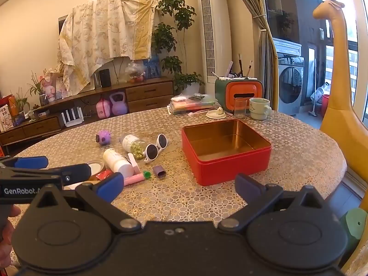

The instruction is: Organize rigid objects

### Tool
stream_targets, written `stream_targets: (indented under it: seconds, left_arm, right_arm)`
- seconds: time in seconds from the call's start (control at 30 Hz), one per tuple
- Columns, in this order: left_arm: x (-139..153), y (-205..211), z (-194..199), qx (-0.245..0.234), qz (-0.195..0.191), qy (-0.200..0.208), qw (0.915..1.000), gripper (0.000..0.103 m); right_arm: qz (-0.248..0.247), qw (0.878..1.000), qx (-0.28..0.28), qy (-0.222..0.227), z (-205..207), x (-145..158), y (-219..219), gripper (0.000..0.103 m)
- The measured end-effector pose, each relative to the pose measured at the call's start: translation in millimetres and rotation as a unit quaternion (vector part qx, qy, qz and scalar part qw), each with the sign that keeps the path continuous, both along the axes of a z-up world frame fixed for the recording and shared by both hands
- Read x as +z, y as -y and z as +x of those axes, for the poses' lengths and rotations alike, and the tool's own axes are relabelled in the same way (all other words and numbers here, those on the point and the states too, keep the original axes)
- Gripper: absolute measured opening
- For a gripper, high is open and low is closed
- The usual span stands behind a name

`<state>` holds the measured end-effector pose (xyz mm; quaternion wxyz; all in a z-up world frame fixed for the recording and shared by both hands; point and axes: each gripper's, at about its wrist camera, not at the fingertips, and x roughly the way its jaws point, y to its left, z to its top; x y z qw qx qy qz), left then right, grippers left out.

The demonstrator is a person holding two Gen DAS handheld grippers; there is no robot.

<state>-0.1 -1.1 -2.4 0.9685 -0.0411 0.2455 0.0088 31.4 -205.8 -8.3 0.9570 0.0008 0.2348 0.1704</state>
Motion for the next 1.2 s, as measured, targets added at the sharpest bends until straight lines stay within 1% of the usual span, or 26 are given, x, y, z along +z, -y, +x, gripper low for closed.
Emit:
stream_targets:
  seconds: [0.43,0.57,0.87,1.2]
  left_arm:
    - [5.2,-3.0,-1.0,0.002,0.003,-0.002,1.0,0.103]
    - [6.9,-4.5,-1.7,0.003,0.003,-0.002,1.0,0.103]
    - [4.4,-3.0,-1.0,0.004,0.004,-0.004,1.0,0.103]
    - [1.4,-6.4,-2.0,0.007,-0.001,-0.009,0.9999,0.103]
  right_arm:
    - [0.0,1.0,-0.001,-0.002,-1.2,4.7,1.4,0.103]
    - [0.001,1.0,0.0,-0.001,1.9,0.9,-0.5,0.103]
    - [-0.001,1.0,0.001,0.006,-5.1,4.3,-5.6,0.103]
    - [0.005,1.0,0.012,-0.005,-2.2,4.3,-7.8,0.103]
